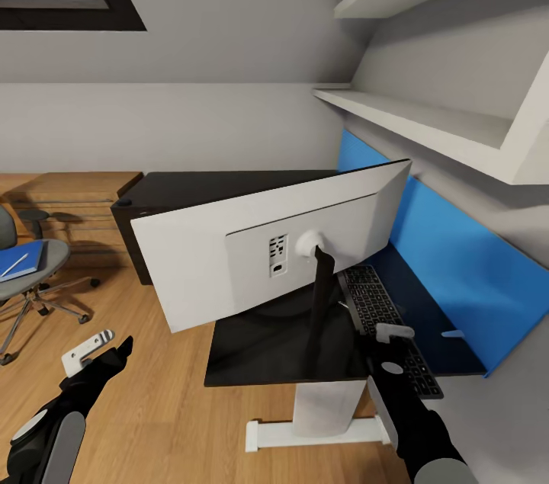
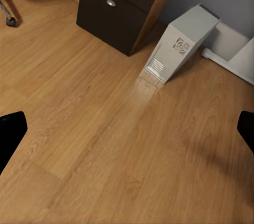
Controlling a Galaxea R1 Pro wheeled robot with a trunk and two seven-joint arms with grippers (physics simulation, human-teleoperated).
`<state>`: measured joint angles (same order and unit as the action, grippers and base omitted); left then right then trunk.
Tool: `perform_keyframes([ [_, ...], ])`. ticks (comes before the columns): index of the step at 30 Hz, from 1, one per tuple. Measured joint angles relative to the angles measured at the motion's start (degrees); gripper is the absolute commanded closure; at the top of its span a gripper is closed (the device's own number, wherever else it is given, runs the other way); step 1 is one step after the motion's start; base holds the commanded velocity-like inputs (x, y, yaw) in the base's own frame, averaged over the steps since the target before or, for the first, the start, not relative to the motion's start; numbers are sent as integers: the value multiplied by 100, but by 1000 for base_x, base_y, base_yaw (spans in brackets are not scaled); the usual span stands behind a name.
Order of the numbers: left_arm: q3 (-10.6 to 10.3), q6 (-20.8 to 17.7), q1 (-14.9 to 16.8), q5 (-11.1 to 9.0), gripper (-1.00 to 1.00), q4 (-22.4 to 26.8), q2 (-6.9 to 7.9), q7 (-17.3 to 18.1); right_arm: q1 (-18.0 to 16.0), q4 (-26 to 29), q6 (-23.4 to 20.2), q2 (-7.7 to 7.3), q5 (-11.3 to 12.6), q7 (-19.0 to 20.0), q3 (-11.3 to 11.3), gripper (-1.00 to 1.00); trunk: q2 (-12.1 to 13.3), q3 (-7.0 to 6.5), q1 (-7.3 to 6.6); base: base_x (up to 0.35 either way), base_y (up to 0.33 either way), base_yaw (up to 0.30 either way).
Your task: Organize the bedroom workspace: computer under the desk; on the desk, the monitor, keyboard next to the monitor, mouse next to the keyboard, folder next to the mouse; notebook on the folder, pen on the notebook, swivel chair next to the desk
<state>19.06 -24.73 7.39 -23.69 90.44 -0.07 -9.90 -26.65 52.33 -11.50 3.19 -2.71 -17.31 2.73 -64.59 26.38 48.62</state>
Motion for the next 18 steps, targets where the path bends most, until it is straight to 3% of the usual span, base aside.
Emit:
perform_keyframes([
  [6,-2,13,-1,-3,-100,-3,-13,3,4,67,-2,1,1,-2,0,-100,0,0,0,-24,0,0],
  [18,-11,3,-2,-5,-100,0,-65,5,5,92,-20,-2,1,-3,9,-100,0,0,4,-308,0,0],
])
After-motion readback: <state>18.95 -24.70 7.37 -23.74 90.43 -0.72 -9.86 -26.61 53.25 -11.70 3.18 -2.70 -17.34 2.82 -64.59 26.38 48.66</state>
